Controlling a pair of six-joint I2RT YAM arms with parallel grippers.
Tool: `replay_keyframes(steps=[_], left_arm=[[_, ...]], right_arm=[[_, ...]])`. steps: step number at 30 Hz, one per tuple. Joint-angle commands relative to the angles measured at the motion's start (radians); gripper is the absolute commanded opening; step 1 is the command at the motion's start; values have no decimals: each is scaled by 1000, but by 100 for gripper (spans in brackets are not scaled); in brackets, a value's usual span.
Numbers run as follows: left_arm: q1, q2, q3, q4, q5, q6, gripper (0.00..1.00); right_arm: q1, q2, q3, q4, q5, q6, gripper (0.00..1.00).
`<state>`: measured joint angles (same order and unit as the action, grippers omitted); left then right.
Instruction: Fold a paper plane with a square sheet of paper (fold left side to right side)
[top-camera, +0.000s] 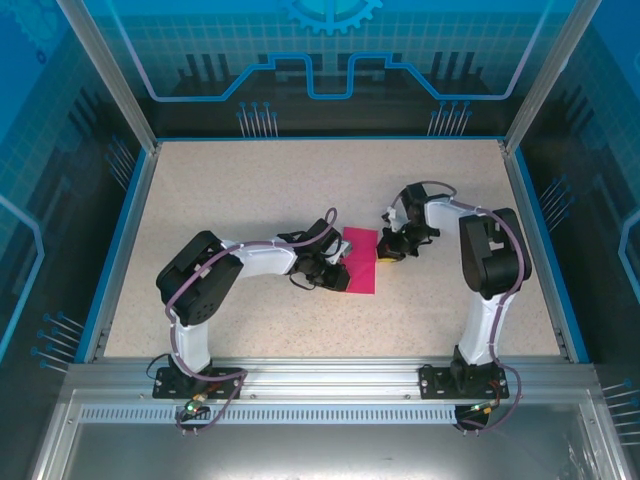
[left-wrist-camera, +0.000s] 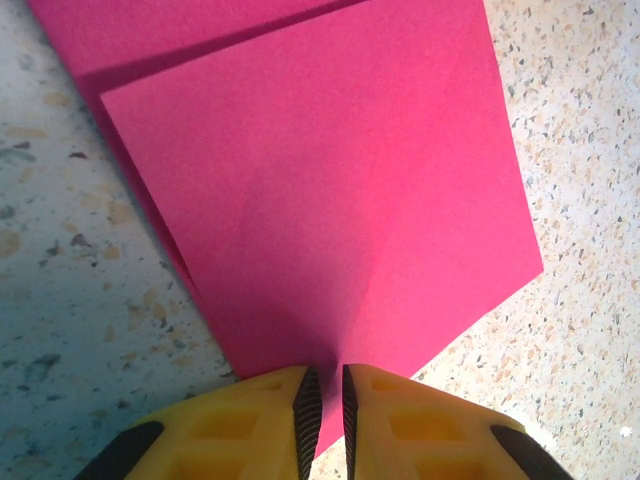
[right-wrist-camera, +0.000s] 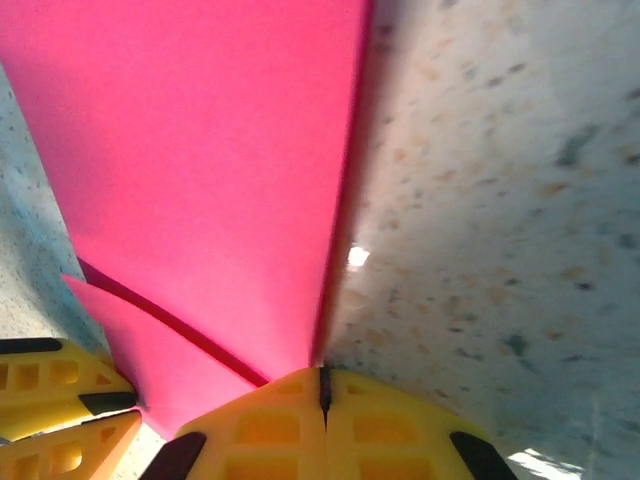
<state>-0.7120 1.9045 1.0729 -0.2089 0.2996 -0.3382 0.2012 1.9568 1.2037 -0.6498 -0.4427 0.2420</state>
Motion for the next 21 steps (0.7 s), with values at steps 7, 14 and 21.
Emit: replay_keyframes(steps=[7,14,21], left_arm=[[-9,41,-42,-96,-62,13,20],[-10,24,-30,-90,-48,14,20],[-10,-33,25,-79,25,16,20]], right_arm=[[63,-117,-71,68,-136,29,0],[134,-11,-72,92,-93,82,0],[135,5,-74,46,2,71,0]])
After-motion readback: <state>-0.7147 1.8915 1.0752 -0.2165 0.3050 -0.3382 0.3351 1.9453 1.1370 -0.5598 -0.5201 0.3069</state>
